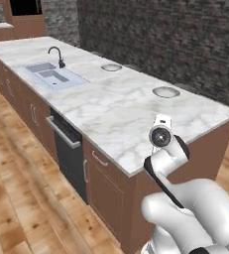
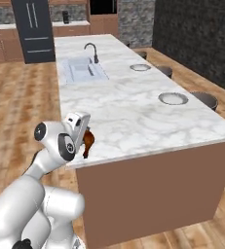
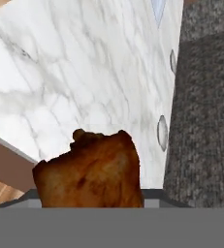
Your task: Take the chicken drumsticks from the pan and place one on each plate on the dining counter.
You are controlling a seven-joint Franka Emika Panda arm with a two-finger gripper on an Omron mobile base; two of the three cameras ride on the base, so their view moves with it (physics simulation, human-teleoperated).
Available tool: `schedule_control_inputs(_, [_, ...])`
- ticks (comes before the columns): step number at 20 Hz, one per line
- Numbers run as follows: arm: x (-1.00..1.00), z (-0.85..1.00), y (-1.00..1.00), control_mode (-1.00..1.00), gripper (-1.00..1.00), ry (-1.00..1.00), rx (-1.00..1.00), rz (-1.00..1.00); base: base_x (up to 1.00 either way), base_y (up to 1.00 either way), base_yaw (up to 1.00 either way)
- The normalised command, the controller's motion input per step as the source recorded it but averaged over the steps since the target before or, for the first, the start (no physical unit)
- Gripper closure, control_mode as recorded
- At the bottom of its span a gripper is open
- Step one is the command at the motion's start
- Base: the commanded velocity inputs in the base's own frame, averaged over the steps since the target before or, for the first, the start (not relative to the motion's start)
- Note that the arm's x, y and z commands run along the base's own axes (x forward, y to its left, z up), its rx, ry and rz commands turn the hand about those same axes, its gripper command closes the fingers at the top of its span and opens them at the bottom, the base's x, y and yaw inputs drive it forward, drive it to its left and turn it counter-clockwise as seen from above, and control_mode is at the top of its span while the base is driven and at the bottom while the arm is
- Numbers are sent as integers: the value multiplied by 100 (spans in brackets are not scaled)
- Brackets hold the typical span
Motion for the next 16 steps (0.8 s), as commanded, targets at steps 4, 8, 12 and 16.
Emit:
schedule_control_inputs(4, [0, 0, 0, 100, 100, 0, 0, 0, 0, -100, 0])
schedule_control_inputs(8, [0, 0, 0, 100, 100, 0, 0, 0, 11, -100, 0])
schedule_control_inputs(12, [0, 0, 0, 100, 100, 0, 0, 0, 24, -100, 3])
schedule_control_inputs(16, [0, 0, 0, 100, 100, 0, 0, 0, 47, -100, 8])
